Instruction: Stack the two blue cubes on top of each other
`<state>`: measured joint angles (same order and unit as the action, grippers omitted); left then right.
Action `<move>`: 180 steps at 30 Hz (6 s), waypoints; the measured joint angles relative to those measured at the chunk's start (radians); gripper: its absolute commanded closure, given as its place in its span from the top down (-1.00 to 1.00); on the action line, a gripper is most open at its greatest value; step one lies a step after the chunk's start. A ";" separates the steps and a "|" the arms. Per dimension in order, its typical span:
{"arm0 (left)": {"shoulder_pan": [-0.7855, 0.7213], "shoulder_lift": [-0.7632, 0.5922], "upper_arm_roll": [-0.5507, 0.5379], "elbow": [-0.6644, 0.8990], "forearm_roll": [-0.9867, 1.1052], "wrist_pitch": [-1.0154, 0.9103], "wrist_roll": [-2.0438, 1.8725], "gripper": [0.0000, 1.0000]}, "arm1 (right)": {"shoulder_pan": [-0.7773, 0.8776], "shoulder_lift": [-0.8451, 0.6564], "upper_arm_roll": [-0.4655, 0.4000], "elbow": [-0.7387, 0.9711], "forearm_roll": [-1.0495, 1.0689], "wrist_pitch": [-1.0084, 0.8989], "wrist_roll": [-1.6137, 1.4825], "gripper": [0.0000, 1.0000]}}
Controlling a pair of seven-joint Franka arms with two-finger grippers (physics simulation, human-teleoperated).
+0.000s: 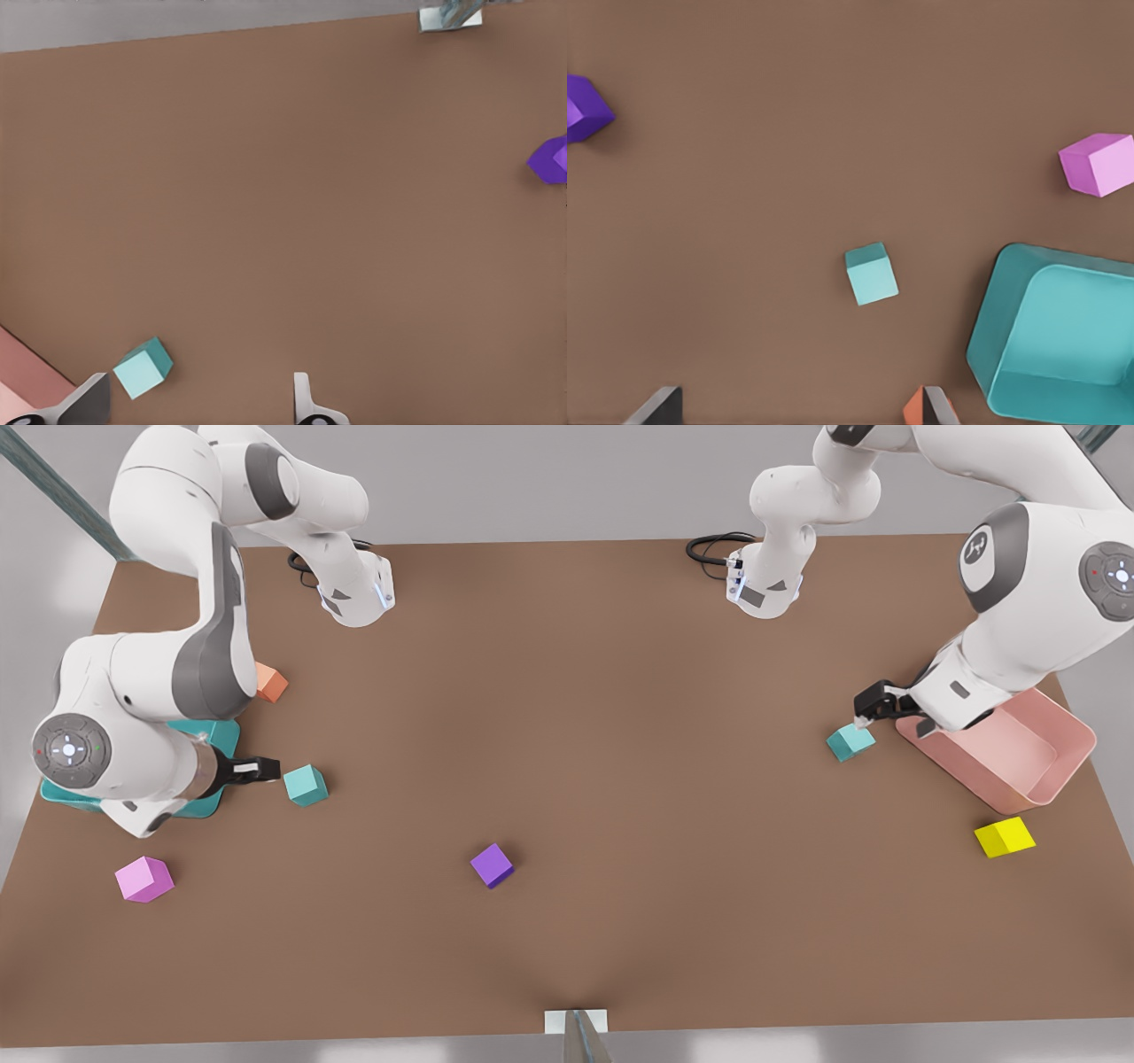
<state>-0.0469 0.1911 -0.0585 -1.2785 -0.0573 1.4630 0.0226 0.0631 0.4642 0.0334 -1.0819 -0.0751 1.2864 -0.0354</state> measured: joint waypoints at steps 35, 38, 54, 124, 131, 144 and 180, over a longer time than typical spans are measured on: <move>-0.034 0.229 -0.009 -0.016 0.006 0.115 0.006 1.00 | -0.044 -0.124 -0.101 -1.055 -0.031 0.969 -0.466 1.00; -0.038 0.229 -0.009 -0.017 0.006 0.116 0.003 1.00 | -0.045 -0.115 -0.111 -1.061 -0.031 0.980 -0.520 1.00; -0.044 0.252 -0.011 -0.010 0.007 0.138 -0.004 1.00 | -0.057 -0.038 -0.112 -1.069 -0.011 1.031 -0.663 1.00; 0.379 0.083 -0.080 -0.623 0.067 0.455 -0.027 1.00 | -0.079 -0.315 -0.059 -0.388 0.085 0.276 -0.027 1.00; 0.439 -0.060 -0.160 -1.070 0.038 0.755 -0.200 1.00 | -0.079 -0.282 0.015 -0.297 0.089 0.096 -0.023 1.00; 0.558 -0.038 -0.174 -1.213 0.176 1.076 -0.390 1.00 | -0.075 -0.241 0.058 -0.312 0.092 0.087 0.042 1.00; 0.511 -0.013 -0.673 -0.904 0.207 0.843 -0.576 0.26 | -0.073 -0.235 0.058 -0.306 0.088 0.089 0.094 1.00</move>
<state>0.4645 0.1777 -0.7314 -2.1829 0.1495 2.3060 -0.5533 -0.0102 0.2295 0.0919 -1.3875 0.0131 1.3750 0.0584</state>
